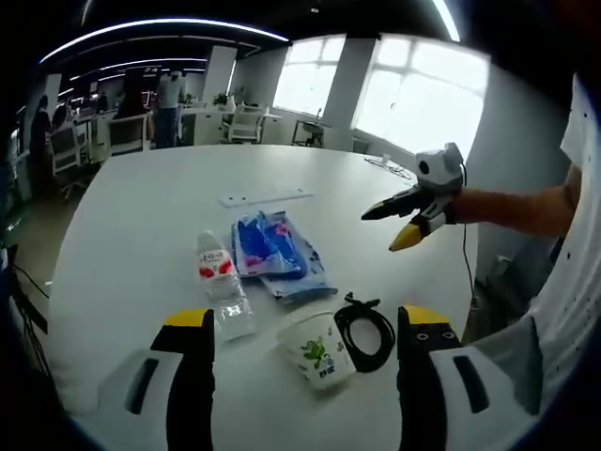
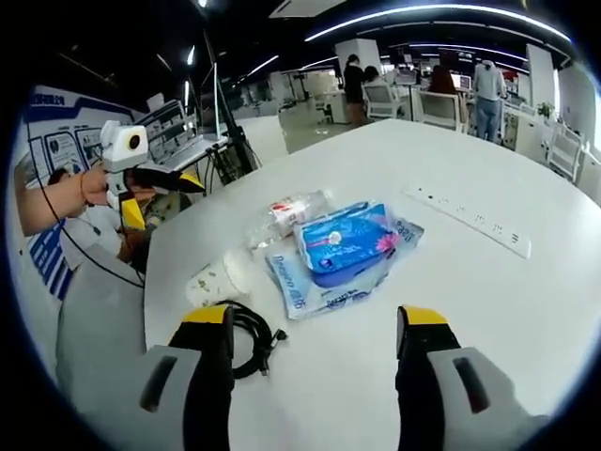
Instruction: Arrange the tabletop items into an orderly group along one side of the table until the central work area is clear of visible clutter.
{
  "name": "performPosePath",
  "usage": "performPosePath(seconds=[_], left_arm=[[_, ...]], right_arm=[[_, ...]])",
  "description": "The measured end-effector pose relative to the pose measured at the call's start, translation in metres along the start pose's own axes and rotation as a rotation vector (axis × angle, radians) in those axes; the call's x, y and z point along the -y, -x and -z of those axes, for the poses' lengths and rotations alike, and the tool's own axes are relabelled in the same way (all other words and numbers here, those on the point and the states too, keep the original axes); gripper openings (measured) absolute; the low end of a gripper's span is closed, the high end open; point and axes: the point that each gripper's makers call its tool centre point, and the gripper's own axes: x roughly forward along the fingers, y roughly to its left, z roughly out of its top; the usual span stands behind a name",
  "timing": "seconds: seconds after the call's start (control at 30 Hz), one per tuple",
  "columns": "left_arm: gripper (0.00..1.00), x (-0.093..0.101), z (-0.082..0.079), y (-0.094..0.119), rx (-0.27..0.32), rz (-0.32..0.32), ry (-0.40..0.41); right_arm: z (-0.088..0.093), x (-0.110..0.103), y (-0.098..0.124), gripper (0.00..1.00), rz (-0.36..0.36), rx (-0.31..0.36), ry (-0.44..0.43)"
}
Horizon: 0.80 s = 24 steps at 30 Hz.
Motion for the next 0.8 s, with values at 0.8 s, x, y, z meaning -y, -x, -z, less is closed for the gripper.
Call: performPosePath(seconds=[0.8], left_arm=[[0.81, -0.006, -0.008, -0.011, 0.016, 0.001, 0.006]], right_arm=[[-0.037, 0.029, -0.034, 0.63, -0.013, 0.039, 0.05]])
